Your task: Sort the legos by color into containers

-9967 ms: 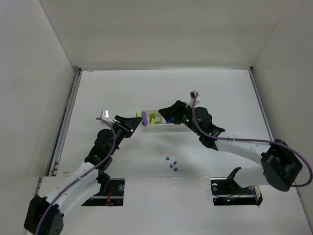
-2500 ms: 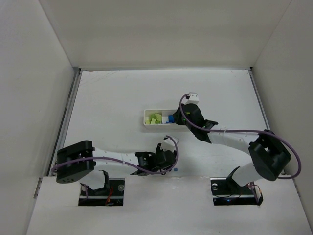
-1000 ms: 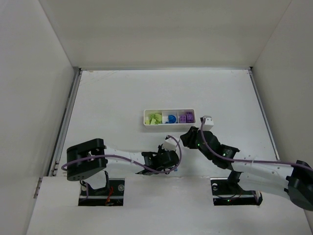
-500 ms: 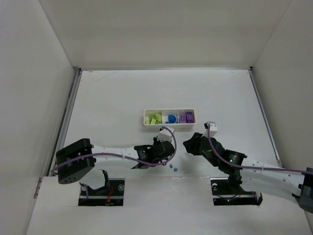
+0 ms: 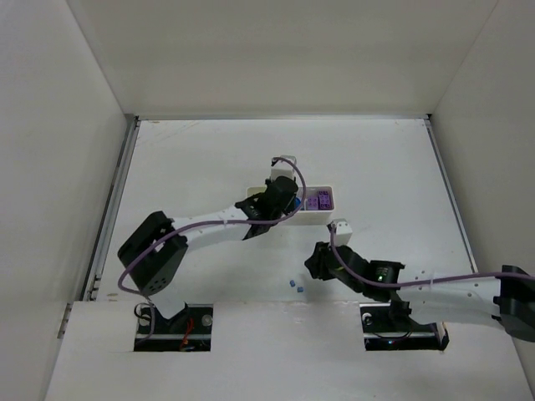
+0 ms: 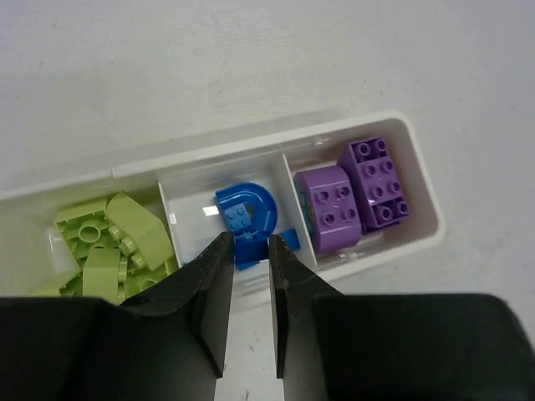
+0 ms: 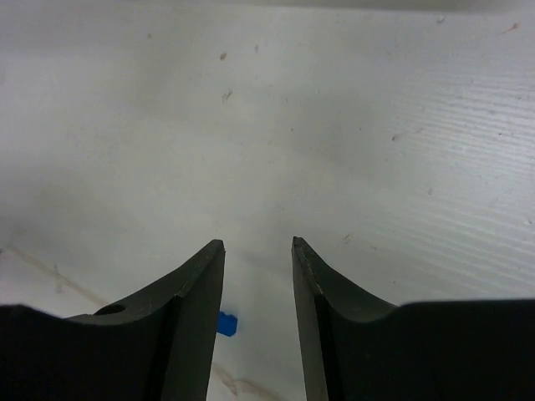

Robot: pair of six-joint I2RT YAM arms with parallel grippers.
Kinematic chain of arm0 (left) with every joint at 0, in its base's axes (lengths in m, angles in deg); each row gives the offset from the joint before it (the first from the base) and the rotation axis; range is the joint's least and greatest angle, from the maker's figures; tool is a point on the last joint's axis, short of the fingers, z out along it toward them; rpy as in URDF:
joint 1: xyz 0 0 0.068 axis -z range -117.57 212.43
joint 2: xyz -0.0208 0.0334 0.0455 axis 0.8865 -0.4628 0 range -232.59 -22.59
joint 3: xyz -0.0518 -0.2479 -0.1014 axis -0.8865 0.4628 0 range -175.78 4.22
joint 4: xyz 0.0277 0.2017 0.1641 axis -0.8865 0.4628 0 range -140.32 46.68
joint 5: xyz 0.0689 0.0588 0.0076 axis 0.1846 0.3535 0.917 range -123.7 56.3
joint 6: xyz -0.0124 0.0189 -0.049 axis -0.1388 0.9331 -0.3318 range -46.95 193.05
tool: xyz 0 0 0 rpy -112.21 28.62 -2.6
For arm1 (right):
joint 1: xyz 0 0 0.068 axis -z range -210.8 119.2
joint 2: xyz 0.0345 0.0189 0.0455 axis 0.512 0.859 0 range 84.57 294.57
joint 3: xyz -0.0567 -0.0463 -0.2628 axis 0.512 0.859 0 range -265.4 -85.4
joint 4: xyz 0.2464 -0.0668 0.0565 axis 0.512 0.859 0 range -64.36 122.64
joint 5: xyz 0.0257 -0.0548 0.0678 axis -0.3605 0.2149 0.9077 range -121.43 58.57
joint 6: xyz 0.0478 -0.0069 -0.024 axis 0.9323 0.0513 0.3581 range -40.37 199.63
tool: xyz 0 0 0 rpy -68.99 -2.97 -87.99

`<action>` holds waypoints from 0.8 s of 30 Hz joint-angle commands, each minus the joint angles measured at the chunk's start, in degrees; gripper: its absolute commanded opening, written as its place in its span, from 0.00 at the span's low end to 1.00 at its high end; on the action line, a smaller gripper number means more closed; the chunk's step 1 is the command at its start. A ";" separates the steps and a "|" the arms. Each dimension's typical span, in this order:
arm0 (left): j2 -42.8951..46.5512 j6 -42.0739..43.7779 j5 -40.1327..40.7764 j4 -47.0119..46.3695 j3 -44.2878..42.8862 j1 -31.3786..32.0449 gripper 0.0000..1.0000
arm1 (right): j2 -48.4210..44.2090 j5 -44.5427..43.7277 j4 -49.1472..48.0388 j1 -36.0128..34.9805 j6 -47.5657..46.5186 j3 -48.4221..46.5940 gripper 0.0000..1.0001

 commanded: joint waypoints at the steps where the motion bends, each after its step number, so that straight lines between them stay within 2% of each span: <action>1: -4.68 2.58 -2.21 -0.54 -3.84 -1.84 0.17 | 3.75 0.04 -2.05 -3.05 -2.06 -3.87 0.44; 6: -8.03 2.85 -1.95 -0.63 -6.22 -2.81 0.24 | 11.22 -0.04 -2.22 -8.59 -3.21 -6.95 0.42; 13: -8.04 2.93 -2.30 -0.19 -6.40 -3.25 0.34 | 17.21 -0.66 -2.40 -11.33 -3.91 -9.76 0.43; 18: -3.39 2.85 -1.95 -0.19 -3.59 -3.34 0.37 | 19.67 -0.31 -1.87 -11.68 -4.35 -11.17 0.42; 24: 6.89 0.39 -0.81 -0.19 4.66 -3.51 0.37 | 24.15 -0.31 -1.34 -12.73 -4.97 -13.28 0.38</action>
